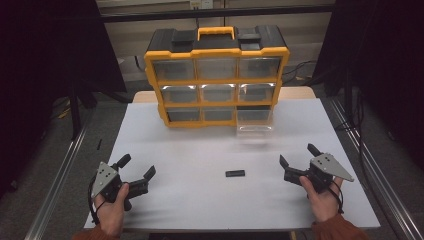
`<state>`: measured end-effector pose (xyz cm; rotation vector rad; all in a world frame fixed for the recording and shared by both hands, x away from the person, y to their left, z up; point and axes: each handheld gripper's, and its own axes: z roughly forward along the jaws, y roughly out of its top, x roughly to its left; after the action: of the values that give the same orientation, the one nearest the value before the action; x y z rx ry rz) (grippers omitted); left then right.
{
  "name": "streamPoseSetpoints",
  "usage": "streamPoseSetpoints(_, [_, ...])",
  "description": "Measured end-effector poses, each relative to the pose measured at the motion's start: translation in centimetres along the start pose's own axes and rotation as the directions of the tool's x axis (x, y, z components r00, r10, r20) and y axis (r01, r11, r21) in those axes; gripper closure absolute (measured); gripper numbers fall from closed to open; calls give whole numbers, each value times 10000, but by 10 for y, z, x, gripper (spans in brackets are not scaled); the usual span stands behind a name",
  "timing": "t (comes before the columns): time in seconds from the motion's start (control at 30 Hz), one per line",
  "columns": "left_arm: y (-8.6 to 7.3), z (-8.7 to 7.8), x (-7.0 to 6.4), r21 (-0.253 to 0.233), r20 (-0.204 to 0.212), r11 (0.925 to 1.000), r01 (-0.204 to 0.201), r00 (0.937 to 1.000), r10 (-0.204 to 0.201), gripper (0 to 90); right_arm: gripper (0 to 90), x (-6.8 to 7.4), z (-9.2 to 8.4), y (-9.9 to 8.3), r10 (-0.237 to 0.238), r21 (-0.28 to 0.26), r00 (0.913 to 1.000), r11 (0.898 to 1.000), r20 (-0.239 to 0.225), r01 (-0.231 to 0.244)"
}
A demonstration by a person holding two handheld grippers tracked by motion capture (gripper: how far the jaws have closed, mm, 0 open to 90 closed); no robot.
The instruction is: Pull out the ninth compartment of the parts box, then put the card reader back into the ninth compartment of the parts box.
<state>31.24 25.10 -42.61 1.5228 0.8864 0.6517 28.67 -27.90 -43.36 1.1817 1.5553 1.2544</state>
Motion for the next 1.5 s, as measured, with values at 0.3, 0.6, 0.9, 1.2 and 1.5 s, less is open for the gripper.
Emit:
streamPoseSetpoints(0.3, [-1,1,2,89,-21,10000,42,10000,-42,21,13,-3,-10,-2,321,-63,9994,9995,137,-320])
streamPoseSetpoints(0.6, [-2,3,3,217,18,9998,27,10000,-27,21,8,-5,-6,-2,590,48,9982,9983,-131,-589])
streamPoseSetpoints(0.9, [-4,3,5,314,30,9995,90,10000,-91,21,19,4,-1,1,333,217,9905,9993,-1334,-306])
streamPoseSetpoints(1.2, [-4,4,4,362,34,9993,106,9999,-107,21,28,7,3,4,305,548,9708,9983,-2380,-179])
streamPoseSetpoints(1.5, [-6,10,4,586,-81,9980,215,9997,-210,21,33,11,5,6,454,1025,9439,9947,-3271,-123])
